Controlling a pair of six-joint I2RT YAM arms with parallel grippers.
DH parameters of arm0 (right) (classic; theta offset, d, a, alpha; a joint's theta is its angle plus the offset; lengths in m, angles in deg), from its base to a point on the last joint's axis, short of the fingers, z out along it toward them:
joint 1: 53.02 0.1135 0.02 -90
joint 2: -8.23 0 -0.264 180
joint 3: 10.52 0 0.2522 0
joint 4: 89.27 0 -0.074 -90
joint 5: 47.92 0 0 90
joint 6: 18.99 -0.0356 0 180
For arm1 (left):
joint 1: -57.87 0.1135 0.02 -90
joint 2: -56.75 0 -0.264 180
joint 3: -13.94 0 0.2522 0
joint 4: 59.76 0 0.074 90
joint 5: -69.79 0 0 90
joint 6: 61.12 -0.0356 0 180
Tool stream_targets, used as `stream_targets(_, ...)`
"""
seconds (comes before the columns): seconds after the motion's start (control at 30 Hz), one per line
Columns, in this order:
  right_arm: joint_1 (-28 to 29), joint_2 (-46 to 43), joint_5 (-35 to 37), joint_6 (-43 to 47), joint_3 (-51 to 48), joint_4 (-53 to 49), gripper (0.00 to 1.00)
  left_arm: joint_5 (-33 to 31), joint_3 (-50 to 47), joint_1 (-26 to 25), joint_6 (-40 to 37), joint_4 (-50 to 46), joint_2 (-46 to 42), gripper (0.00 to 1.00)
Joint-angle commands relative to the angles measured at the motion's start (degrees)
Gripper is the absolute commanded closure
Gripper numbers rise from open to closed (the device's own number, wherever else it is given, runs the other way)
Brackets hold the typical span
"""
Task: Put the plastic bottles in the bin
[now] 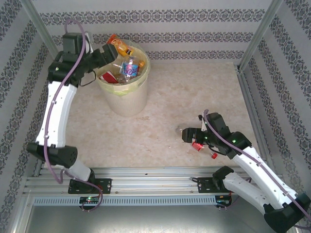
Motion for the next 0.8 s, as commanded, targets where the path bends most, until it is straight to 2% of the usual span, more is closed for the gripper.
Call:
stream_targets(0.0,-1.2,2.2,2.2,2.9,2.3,-2.0,0.04,5.6,-8.5,-1.0,-5.0,-1.7,-7.4,0.00)
stream_targets(0.17,-2.7,6.9,3.7,5.0,2.9,-1.5,0.04,11.8,-21.8,-3.1,-7.3,1.7,-16.7,0.00)
stream_targets(0.33,-3.3,13.0,3.2,8.6,4.6,-1.2,0.05,14.8,-31.8,-9.1,-7.9,4.7,-22.8,0.00)
stream_targets(0.6,-2.9,21.7,3.8,12.6,6.8,-1.5,0.04,11.1,-41.8,-21.7,-7.5,7.8,-26.9,0.00)
stream_targets(0.67,-2.3,24.2,3.0,13.3,7.3,-1.3,0.04,11.3,-44.8,-24.0,-6.3,10.3,-28.2,0.00)
stream_targets(0.77,-0.5,28.4,5.5,14.1,8.4,-1.8,0.04,11.4,-49.8,-27.0,-2.9,16.0,-29.5,0.00)
